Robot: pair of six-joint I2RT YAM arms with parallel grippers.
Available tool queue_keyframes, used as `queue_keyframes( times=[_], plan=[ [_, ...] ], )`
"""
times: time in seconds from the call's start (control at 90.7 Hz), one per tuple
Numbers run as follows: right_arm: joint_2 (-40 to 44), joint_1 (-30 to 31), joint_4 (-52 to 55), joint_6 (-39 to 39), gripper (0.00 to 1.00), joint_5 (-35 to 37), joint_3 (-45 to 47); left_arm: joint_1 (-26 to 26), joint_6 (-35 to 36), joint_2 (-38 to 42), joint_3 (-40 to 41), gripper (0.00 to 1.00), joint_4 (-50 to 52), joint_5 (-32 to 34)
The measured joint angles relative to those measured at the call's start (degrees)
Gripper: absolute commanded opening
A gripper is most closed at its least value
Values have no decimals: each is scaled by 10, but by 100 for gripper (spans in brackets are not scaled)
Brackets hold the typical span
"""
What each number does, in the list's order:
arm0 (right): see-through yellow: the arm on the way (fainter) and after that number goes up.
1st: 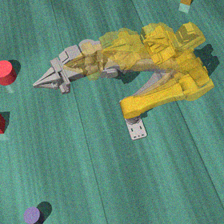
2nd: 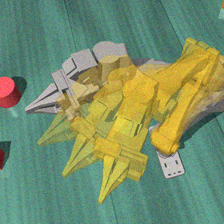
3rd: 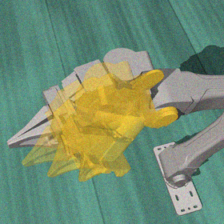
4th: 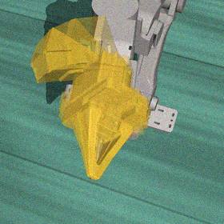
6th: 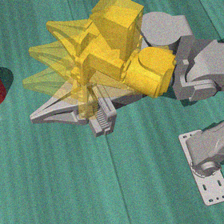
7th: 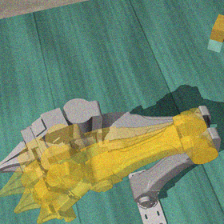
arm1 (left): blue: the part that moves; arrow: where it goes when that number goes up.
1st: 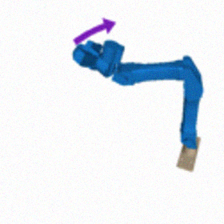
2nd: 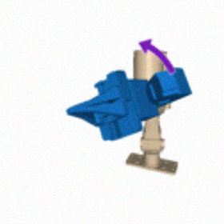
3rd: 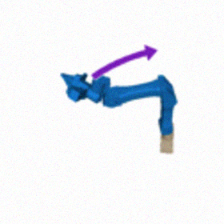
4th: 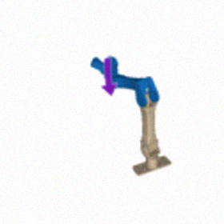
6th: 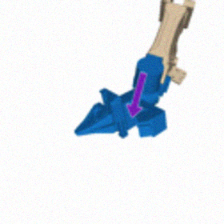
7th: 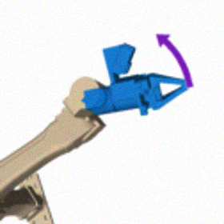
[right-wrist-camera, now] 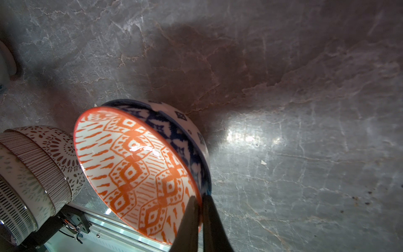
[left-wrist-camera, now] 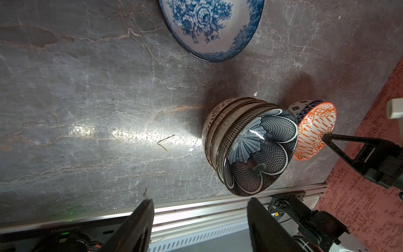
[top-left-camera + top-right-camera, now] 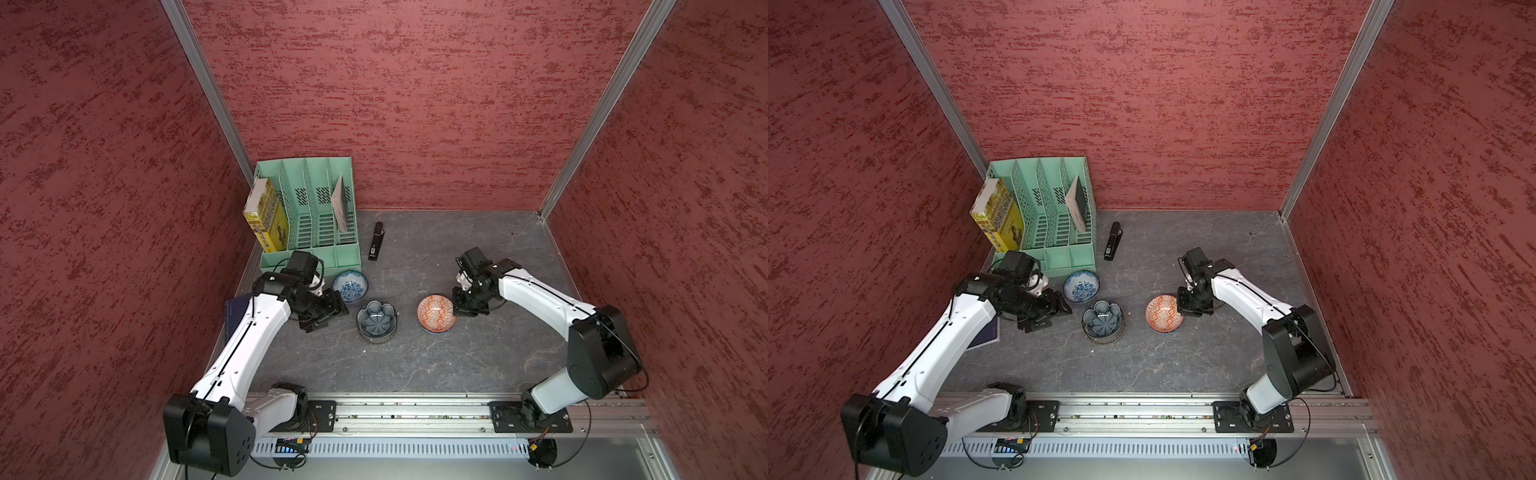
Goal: Stack the bowls
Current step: Place the bowl on the bowl, then pick up the bowl from the center of the board.
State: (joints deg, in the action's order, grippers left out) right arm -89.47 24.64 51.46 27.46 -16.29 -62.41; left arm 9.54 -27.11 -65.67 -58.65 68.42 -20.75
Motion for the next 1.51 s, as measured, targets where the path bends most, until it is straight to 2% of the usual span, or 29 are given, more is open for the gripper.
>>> queue_keyframes(
  times=[0.672, 0.716, 0.804, 0.86, 0.926, 1.003, 1.168, 1.4, 1.51],
  plan=[
    [-11, -1, 0, 2, 7, -10, 0, 0, 0, -7, 7, 70, -2, -2],
    [-11, -1, 0, 2, 13, -11, 0, 0, 0, -7, 7, 70, -2, -2],
    [-11, -1, 6, -2, 36, -14, 0, -2, 0, -8, 7, 70, -5, -2],
    [-11, -1, 11, 1, 45, -16, -2, -9, 0, -10, 7, 70, -10, -2],
    [-10, -1, 20, -4, 52, -15, -9, -24, 0, -23, 7, 68, -19, -2],
    [-5, -1, 28, -4, 54, -11, -20, -46, 0, -51, 4, 64, -30, 1],
    [21, -1, 47, -5, 54, 1, -53, -70, 0, -130, -21, 52, -67, 23],
    [69, -1, 69, -5, 51, 7, -76, -73, -5, -229, -57, 37, -132, 57],
    [78, -1, 81, -5, 51, 7, -87, -73, -3, -262, -73, 33, -151, 72]
  ],
)
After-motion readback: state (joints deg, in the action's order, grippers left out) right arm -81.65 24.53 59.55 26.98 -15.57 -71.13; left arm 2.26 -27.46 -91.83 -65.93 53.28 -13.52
